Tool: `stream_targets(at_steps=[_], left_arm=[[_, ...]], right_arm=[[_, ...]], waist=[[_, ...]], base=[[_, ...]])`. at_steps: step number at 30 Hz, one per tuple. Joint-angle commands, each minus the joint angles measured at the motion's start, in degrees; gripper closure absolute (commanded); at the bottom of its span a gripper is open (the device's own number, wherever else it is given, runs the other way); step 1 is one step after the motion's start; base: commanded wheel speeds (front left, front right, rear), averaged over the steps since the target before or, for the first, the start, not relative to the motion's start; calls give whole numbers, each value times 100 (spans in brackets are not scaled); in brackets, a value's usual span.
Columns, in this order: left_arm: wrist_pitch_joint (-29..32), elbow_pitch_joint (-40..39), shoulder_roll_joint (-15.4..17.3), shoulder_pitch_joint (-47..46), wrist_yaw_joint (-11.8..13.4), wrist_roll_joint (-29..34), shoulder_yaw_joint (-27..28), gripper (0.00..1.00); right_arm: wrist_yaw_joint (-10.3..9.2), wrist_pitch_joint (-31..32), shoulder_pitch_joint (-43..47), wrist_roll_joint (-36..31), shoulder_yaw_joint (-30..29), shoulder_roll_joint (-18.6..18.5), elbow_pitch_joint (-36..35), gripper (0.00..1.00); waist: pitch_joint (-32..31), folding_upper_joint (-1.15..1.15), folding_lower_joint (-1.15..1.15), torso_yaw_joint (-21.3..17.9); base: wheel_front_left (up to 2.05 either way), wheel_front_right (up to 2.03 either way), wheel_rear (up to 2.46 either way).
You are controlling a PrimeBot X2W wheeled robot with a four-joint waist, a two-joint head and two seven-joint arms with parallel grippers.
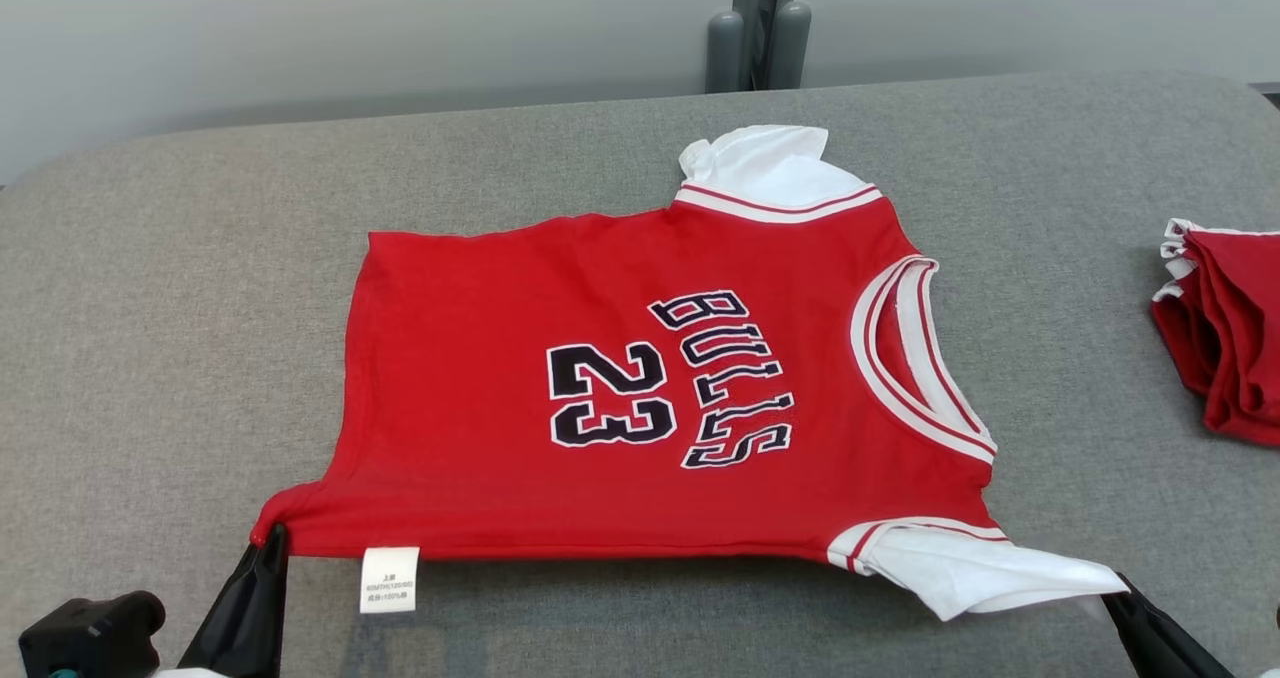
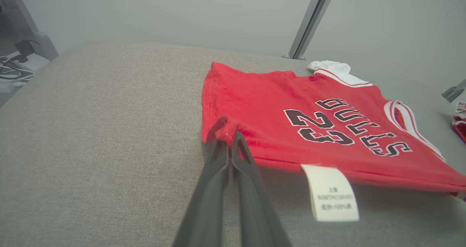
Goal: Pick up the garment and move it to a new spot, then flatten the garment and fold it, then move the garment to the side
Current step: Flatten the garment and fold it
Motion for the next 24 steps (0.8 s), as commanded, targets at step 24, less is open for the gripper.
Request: stream_targets(at_steps=[24], left_arm=[[-99, 1295, 63, -1930, -490, -319, -207, 100]], right_arm=[[-2, 686, -3464, -194, 1227, -864, 1411, 100]], waist=[[1387, 0, 0, 167]], base=[[0, 0, 0]])
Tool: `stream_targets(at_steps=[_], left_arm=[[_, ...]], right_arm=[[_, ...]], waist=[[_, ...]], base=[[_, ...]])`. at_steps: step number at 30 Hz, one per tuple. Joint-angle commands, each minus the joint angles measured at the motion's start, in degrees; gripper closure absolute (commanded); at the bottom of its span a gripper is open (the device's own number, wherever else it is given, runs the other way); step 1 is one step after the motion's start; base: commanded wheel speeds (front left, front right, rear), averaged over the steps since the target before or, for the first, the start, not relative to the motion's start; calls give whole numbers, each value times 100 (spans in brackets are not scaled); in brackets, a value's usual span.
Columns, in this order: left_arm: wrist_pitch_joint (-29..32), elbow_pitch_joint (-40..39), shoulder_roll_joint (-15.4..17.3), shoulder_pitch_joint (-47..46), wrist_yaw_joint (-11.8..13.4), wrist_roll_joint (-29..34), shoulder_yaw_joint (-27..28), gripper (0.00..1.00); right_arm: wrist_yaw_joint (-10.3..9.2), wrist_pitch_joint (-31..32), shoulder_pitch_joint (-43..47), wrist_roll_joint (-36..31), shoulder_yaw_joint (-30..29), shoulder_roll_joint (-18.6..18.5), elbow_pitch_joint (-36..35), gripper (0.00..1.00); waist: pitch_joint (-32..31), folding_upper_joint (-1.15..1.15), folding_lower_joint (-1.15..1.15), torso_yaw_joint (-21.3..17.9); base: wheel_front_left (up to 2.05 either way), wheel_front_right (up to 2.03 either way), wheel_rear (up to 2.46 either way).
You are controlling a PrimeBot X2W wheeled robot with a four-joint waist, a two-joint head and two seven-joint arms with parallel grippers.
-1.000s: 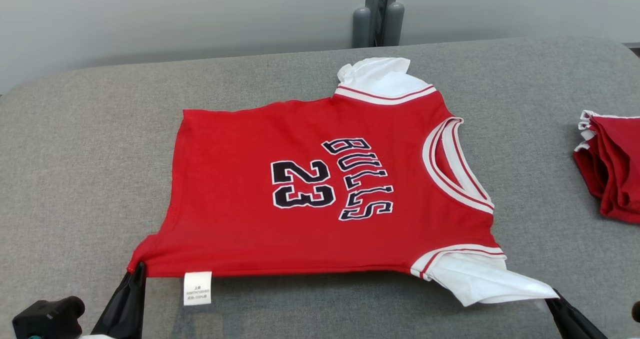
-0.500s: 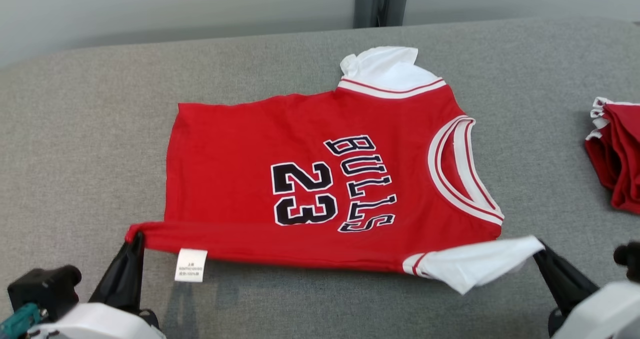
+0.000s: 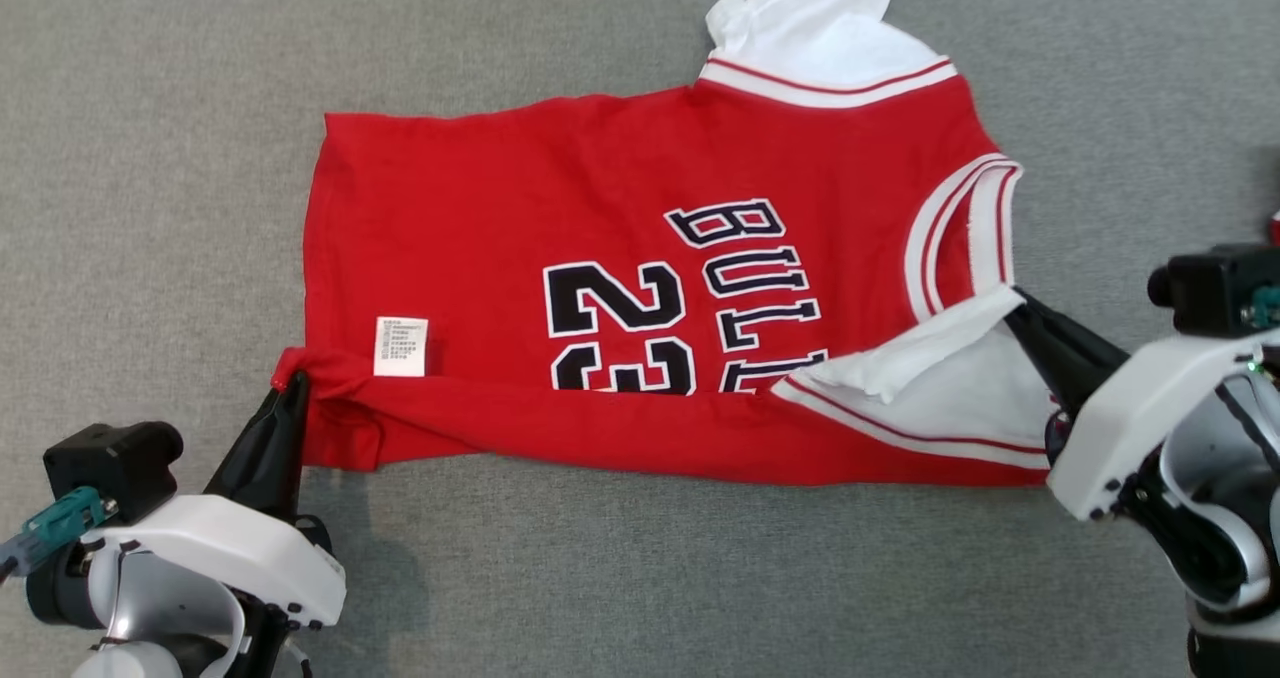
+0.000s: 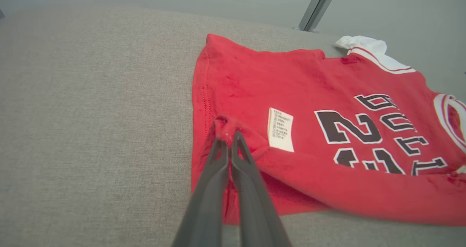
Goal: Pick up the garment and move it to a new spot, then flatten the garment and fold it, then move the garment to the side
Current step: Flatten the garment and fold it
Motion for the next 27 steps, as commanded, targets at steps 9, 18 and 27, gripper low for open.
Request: stream_targets(at_steps=[9, 18, 27], left_arm=[[-254, 626, -86, -492, -241, -157, -86, 100], [-520, 1204, -163, -866, -424, -230, -150, 0], [-1542, 1262, -297, -973, -366, -18, 38, 0]], right_arm=[[-2, -808, -863, 166, 405, -350, 1085, 100], [-2, -1811, -1066, 416, 728, -318, 1801, 0], [-2, -3530, -684, 97, 314, -73, 1861, 0]], waist=[[382, 0, 0, 174], [272, 0, 0, 77], [-114, 0, 0, -75]], base=[[0, 0, 0], [0, 0, 0], [0, 0, 0]])
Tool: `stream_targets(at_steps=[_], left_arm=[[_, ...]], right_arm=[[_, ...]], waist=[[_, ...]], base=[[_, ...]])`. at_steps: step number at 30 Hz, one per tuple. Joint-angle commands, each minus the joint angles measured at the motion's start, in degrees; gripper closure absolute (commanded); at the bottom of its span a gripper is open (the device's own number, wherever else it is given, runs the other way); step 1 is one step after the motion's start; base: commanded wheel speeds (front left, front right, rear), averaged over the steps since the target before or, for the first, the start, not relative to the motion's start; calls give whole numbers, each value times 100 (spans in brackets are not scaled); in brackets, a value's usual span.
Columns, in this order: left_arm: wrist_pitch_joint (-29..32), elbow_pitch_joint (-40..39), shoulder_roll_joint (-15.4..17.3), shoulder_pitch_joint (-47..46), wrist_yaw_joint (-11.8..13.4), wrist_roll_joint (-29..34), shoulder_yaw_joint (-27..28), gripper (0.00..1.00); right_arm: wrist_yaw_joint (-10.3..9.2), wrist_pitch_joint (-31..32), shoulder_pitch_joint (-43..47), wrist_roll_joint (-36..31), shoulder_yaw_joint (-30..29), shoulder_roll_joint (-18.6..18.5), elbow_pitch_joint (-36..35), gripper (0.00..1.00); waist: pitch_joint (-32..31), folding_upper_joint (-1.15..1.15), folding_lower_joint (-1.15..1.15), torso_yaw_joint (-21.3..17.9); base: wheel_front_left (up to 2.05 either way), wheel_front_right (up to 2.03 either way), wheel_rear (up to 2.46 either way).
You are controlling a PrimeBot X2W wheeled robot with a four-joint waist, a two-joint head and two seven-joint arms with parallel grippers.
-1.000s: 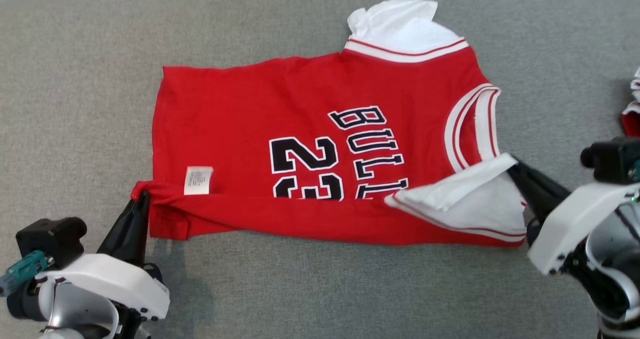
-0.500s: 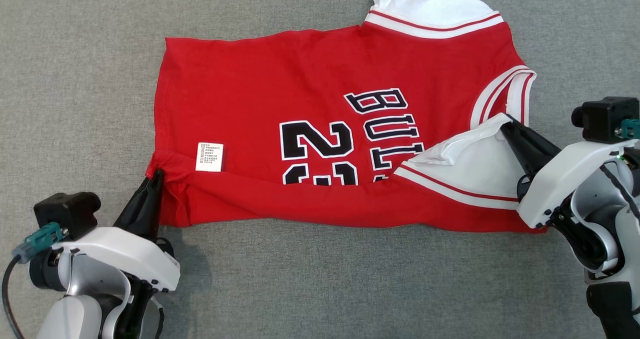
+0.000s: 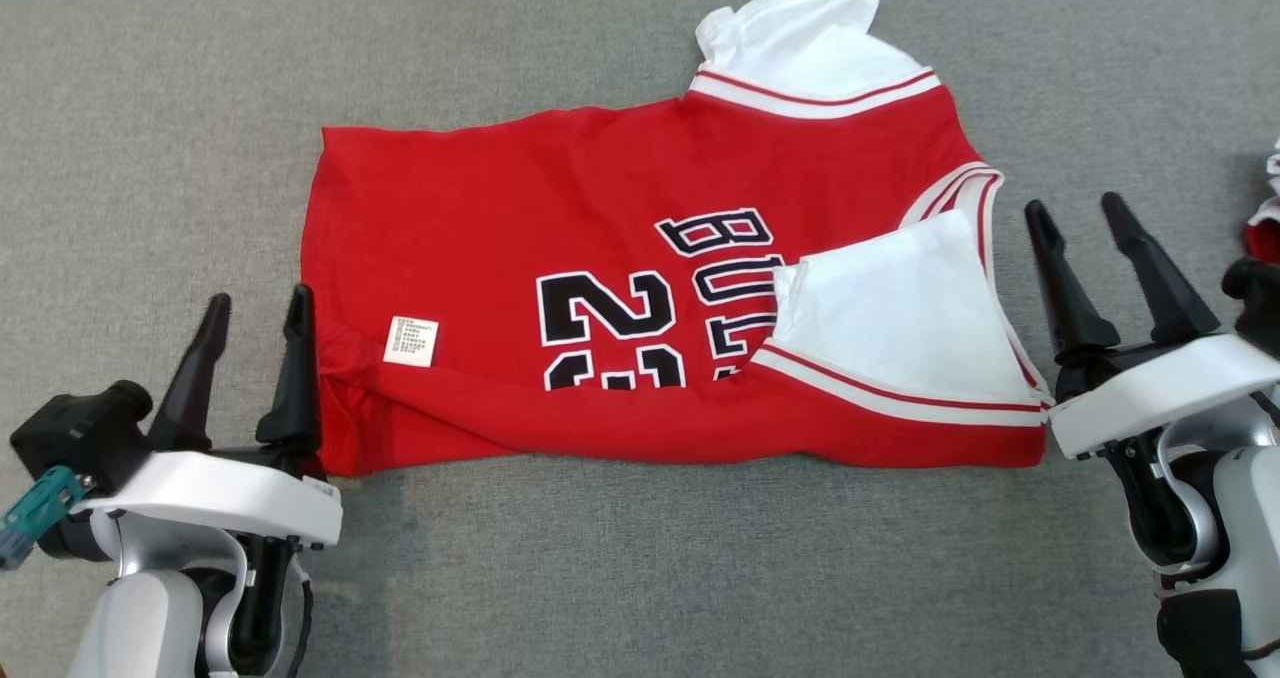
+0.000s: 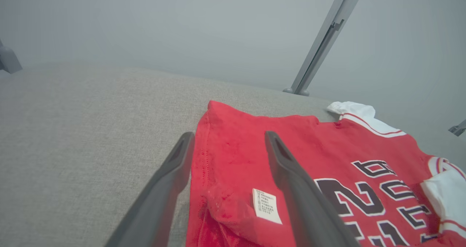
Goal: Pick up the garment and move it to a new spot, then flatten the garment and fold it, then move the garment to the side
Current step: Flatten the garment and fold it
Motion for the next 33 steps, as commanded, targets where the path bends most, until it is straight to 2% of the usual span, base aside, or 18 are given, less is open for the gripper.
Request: stream_targets(at_steps=[1, 5, 10, 21, 33], left_arm=[[-353, -16, -20, -166, 24, 111, 79, 0], [-951, 122, -42, -242, 16, 297, 122, 0], [-1347, 508, 34, -194, -85, 508, 111, 0], [-1510, 1073, 22, 161, -114, 750, 78, 0], [-1537, 1321, 35, 57, -243, 813, 34, 0]], right_arm=[[-3, -438, 98, -243, -142, 56, -2, 0], [-2, -993, 225, -616, -259, 189, 53, 0], [-3, -1304, 526, -942, -285, 307, 148, 0], [-3, -1299, 1032, -1030, -380, 537, 290, 0], [-3, -1174, 1092, -1039, -404, 562, 322, 0]], waist=[[-138, 0, 0, -86], [-306, 0, 0, -136], [-556, 0, 0, -178], [-800, 0, 0, -241], [-839, 0, 0, -213]], base=[[0, 0, 0], [0, 0, 0], [0, 0, 0], [0, 0, 0], [0, 0, 0]])
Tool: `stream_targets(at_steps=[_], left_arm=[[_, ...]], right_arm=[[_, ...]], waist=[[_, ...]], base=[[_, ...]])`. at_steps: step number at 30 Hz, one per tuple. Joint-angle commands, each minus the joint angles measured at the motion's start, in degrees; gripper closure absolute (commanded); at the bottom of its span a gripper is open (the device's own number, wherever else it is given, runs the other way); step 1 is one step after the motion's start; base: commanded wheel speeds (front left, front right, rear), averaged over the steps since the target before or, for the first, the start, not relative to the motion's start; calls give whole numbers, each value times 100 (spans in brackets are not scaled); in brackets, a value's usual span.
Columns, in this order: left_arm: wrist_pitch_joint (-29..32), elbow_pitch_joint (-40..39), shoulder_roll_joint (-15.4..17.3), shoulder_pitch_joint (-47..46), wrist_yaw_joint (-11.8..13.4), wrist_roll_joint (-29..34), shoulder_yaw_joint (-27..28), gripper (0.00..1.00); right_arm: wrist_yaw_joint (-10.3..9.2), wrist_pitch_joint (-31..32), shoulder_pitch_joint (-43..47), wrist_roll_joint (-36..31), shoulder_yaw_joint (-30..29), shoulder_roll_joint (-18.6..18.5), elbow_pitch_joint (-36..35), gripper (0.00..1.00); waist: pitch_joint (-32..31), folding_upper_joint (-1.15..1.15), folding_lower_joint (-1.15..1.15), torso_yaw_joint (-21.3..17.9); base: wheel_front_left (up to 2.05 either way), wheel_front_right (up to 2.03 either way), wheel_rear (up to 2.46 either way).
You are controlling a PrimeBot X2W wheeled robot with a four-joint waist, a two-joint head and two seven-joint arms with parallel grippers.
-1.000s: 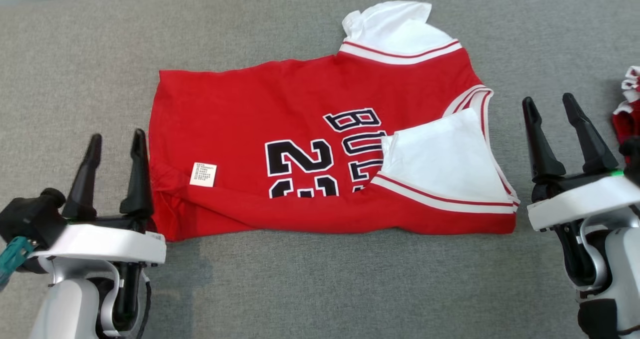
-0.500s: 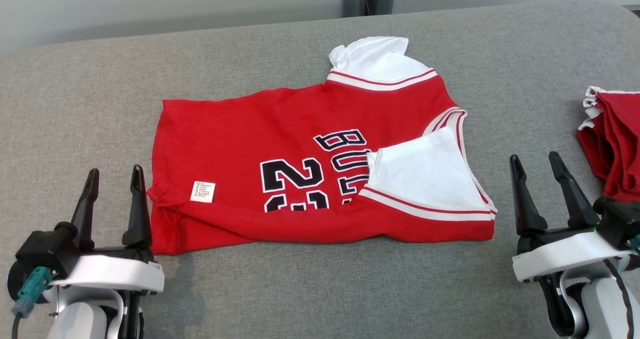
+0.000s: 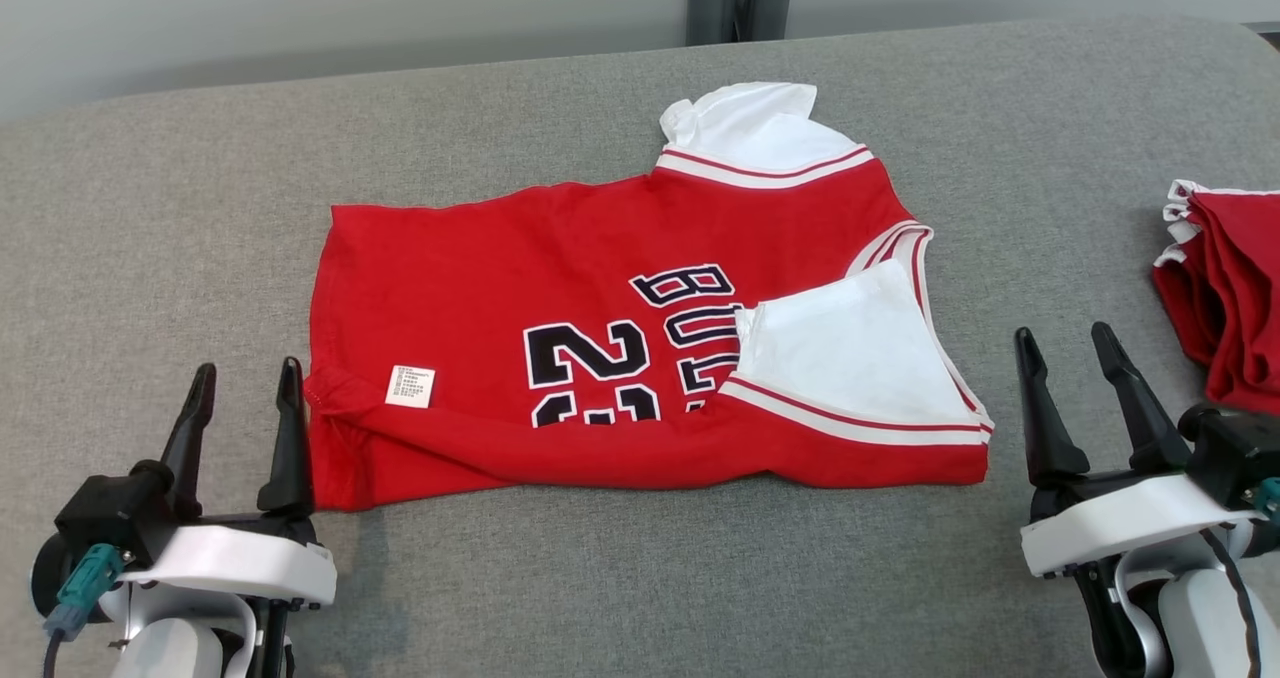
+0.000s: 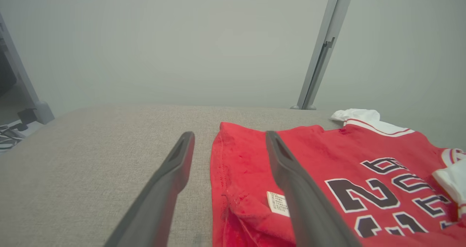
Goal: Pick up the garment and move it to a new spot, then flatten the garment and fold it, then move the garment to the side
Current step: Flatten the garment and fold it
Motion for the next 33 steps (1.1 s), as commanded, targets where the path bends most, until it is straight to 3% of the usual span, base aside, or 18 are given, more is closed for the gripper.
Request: stream_targets(at_steps=[1, 12, 24, 25, 26, 27, 29, 33], left_arm=[[-25, 67, 11, -66, -39, 23, -20, 0], [13, 1030, -215, 178, -294, -162, -291, 0], [303, 2091, -282, -253, -482, -416, -372, 0], [327, 2157, -301, -277, -512, -464, -375, 21], [326, 2207, -302, -303, -534, -465, -392, 64], [365, 2259, -301, -316, -556, -473, -418, 100], [376, 2291, -305, -322, -596, -521, -428, 100], [451, 2128, -177, -289, -641, -582, -421, 100]], right_arm=[[-3, 36, 72, -23, -10, -11, 55, 0], [-3, 83, 310, 38, 142, 153, 495, 0], [-3, 272, 0, 127, 251, 214, 1145, 0], [-3, 307, -25, 155, 288, 217, 1199, 0], [-3, 338, -51, 194, 322, 223, 1259, 7], [-3, 371, -76, 225, 352, 227, 1320, 52], [-3, 350, -126, 263, 368, 228, 1366, 100], [-11, 329, -235, 373, 321, 117, 1283, 100]], waist=[[10, 0, 0, 3], [259, 0, 0, 22], [490, 0, 0, 43], [497, 0, 0, 43], [504, 0, 0, 44], [510, 0, 0, 45], [522, 0, 0, 52], [537, 0, 0, 89]], base=[[0, 0, 0], [0, 0, 0], [0, 0, 0], [0, 0, 0], [0, 0, 0], [0, 0, 0], [0, 0, 0], [0, 0, 0]])
